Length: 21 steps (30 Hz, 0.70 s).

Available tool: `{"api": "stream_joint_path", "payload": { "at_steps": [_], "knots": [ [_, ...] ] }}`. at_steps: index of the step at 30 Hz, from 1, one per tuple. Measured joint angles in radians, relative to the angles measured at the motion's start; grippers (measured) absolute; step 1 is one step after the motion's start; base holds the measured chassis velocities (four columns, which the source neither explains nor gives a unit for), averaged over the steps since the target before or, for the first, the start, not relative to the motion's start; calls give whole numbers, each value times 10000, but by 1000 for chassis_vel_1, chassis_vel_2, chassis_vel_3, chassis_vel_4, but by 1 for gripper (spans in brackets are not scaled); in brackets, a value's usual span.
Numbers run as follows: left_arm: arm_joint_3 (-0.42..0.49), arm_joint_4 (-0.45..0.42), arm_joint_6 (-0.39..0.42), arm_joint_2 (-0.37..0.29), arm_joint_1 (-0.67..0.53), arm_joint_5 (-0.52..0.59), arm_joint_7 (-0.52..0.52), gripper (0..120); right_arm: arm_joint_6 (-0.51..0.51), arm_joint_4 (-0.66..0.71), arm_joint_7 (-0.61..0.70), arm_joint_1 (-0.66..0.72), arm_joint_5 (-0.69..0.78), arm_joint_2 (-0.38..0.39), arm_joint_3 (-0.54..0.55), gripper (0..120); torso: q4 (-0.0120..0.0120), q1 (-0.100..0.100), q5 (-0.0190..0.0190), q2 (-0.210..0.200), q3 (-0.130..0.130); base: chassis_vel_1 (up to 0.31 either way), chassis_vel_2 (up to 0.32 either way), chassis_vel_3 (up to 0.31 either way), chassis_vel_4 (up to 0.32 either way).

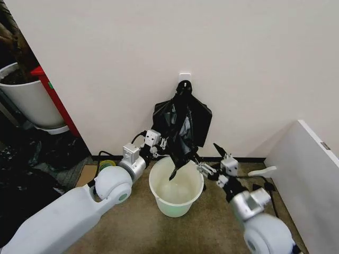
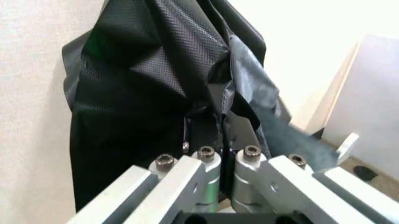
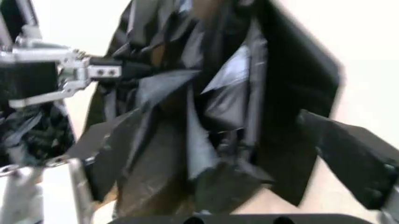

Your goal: Place the garbage bag over the trash bin.

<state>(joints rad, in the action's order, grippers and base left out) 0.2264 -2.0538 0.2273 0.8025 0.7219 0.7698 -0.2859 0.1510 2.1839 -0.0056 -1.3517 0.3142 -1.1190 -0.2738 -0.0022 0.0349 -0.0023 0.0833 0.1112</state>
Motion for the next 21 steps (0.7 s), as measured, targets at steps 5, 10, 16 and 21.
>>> {"api": "stream_joint_path", "payload": {
  "at_steps": [5, 10, 16, 21],
  "knots": [
    [-79, -29, 16, -51, 72, 11, -3, 0, 395, -810, 88, 1252, -130, 66, 834, 94, 0, 0, -1, 0, 0, 0, 0, 0, 0],
    [-240, -99, 22, -62, 232, 16, 0, 0, 421, -1302, 222, 1764, -327, 3, 1164, 72, 1, 0, -2, 0, 1, 0, 0, 0, 0],
    [-340, -137, 27, -64, 354, 16, 6, 0, 432, -1369, 242, 1773, -582, -62, 1295, 54, -1, 0, -2, 0, 0, 0, 0, 0, 0],
    [-364, -258, 56, -127, 371, 94, 13, 0, 495, -1591, 242, 1891, -719, -122, 1518, 36, -1, 0, -2, 0, 0, 0, 0, 0, 0]
  ]
}}
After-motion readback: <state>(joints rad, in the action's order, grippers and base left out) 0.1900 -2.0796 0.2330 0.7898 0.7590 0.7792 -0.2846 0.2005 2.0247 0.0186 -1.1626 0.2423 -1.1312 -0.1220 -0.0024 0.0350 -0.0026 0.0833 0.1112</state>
